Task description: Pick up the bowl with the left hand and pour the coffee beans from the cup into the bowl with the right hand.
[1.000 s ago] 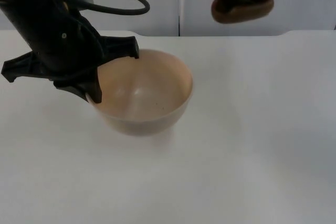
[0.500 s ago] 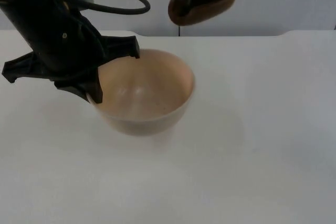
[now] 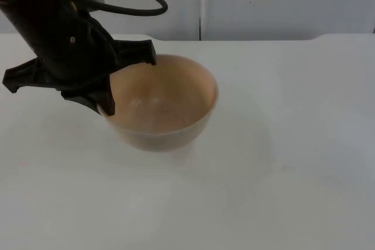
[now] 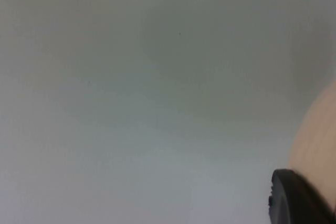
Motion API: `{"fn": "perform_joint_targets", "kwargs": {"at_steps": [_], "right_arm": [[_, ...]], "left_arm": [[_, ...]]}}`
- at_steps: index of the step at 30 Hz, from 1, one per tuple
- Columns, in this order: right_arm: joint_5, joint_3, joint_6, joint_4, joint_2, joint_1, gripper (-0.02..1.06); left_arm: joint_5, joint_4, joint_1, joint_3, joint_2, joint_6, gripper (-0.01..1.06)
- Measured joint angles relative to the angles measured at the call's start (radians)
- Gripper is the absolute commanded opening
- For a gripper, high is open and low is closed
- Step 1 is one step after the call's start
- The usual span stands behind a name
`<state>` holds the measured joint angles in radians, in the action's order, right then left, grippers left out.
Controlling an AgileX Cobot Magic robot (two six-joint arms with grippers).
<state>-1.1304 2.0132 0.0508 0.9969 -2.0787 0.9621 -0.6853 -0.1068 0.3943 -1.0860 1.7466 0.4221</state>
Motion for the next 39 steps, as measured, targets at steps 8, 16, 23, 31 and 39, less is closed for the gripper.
{"fn": "perform_joint_targets", "kwargs": {"at_steps": [8,16,23,31,39], "right_arm": [[0.003,0.0,0.002,0.077,0.0,0.029,0.0],[0.005,0.0,-0.01,0.118,0.0,0.047,0.0],[0.003,-0.013,-0.016,0.191,0.001,0.055,0.0],[0.003,-0.089,0.02,0.256,0.002,0.084,0.0],[0.004,-0.09,0.031,0.337,0.002,0.108,0.0]], "left_arm": [[0.002,-0.002,0.0,0.0,0.0,0.0,0.0],[0.009,-0.009,0.0,0.0,0.0,0.0,0.0],[0.009,-0.009,0.0,0.0,0.0,0.0,0.0],[0.009,-0.009,0.0,0.0,0.0,0.0,0.0],[0.009,-0.011,0.0,0.0,0.0,0.0,0.0]]}}
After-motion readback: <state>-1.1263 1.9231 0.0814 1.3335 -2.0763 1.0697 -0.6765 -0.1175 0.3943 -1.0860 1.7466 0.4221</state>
